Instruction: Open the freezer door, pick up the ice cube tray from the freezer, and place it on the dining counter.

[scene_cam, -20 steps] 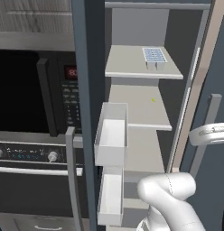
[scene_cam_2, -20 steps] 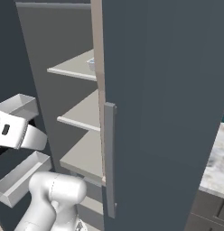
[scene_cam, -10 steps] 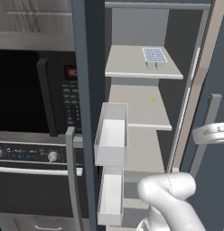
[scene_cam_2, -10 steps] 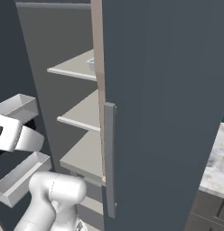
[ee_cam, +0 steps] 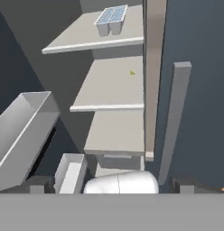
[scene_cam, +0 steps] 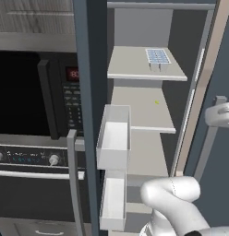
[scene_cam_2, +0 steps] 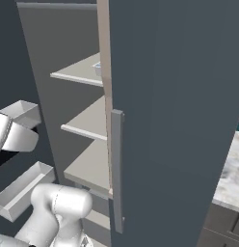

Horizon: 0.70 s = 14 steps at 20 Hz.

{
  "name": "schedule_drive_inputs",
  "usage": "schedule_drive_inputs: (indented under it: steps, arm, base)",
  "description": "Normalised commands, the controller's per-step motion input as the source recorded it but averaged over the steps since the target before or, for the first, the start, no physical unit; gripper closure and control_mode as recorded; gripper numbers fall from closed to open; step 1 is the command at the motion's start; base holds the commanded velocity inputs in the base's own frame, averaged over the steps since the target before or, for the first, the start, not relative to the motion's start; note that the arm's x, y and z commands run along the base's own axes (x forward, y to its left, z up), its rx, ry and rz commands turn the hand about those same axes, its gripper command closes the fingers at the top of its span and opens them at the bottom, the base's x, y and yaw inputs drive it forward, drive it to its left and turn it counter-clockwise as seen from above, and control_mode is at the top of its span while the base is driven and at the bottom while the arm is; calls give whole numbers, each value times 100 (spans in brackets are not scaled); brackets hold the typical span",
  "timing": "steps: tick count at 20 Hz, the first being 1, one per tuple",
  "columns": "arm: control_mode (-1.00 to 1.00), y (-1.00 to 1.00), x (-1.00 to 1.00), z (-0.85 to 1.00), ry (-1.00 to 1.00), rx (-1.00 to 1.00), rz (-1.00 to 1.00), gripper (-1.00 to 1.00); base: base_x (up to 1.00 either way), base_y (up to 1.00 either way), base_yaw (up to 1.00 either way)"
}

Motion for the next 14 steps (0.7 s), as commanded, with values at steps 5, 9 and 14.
schedule_drive_inputs:
  steps: [5, 9, 14]
  arm:
    - [-100, 23, 0, 2, -23, 12, -15, -100]
    - [-100, 12, 0, 0, -20, 15, -21, -100]
    - [-100, 4, 1, 9, -14, 18, -24, -100]
  base:
    - [0, 0, 0]
    - [0, 0, 0]
    - [0, 0, 0]
